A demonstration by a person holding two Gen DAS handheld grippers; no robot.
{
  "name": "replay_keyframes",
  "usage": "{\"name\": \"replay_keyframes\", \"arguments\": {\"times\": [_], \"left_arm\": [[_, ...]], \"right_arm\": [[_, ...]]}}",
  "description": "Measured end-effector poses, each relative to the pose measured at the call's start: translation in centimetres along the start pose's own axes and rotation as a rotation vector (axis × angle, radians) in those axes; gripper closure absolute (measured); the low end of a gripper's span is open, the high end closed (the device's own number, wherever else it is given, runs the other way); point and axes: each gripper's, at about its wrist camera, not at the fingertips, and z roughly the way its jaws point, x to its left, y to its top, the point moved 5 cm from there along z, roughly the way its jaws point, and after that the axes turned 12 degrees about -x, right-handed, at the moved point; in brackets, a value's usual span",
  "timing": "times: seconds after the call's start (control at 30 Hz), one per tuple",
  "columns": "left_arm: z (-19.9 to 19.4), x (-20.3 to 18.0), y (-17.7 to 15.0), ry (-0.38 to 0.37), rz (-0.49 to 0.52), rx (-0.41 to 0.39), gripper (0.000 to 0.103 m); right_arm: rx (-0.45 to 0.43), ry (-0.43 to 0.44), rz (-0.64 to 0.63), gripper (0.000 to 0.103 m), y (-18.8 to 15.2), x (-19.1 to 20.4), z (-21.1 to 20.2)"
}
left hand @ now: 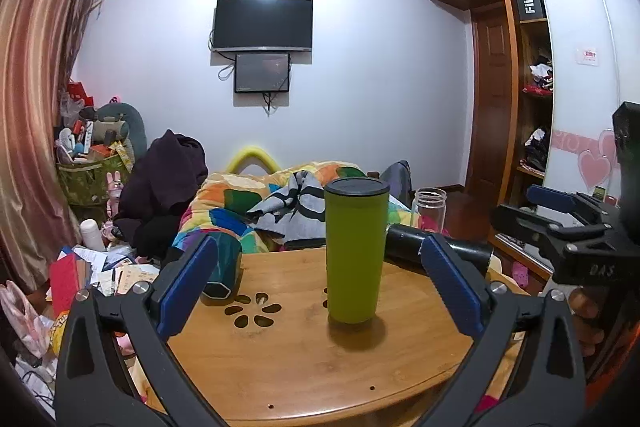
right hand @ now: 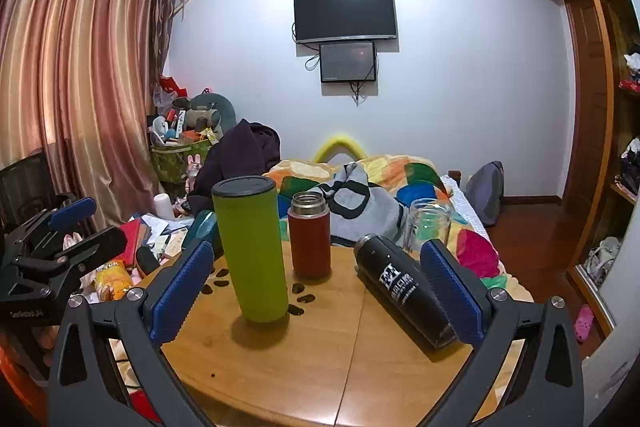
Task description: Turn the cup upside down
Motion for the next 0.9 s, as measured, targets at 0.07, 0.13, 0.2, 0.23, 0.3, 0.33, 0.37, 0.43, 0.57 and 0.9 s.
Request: {"name": "replay_keyframes", "arguments": {"times": [0.07,0.13,0.2,0.23,0.3,0.33,0.37,0.43,0.57,0.9], "left_arm": [[-0.5,-0.4,0.0,0.008,0.007,-0.009,0.0],[-0.9,-0.8,-0.1,0.009,0.006,-0.015,0.0],[-1.2,-1.1,-0.1,0.012,0.008,-0.019,0.0],[-1.3,-1.2,-0.2,0.015,0.008,-0.022,0.0],[-1.6,-1.2,-0.1,0.021,0.006,-0.028,0.0],[-1.7,-1.2,-0.2,0.022,0.002,-0.028,0.0],[-1.8,-1.2,-0.2,0.022,0.0,-0.028,0.0],[-1.9,-1.2,-0.3,0.024,-0.007,-0.026,0.0],[-1.8,-0.9,-0.4,0.031,-0.017,-0.024,0.0],[-1.8,-0.5,-0.7,0.033,-0.029,-0.019,0.0]], "right_arm": [[-0.01,-0.008,-0.007,0.0,0.0,0.1,-0.7],[-0.016,-0.011,-0.014,0.0,-0.1,0.3,-1.3],[-0.023,-0.015,-0.02,0.0,-0.1,0.2,-1.8],[-0.028,-0.019,-0.022,0.0,-0.1,0.4,-2.1],[-0.033,-0.019,-0.022,0.0,-0.1,0.5,-2.5],[-0.034,-0.018,-0.023,0.0,-0.2,0.6,-2.5],[-0.036,-0.02,-0.024,0.0,-0.2,0.7,-2.7],[-0.039,-0.025,-0.027,0.0,-0.2,0.7,-2.8],[-0.036,-0.02,-0.013,0.0,-0.3,0.7,-2.8],[-0.027,-0.021,0.01,0.0,-0.6,0.5,-2.4]]}}
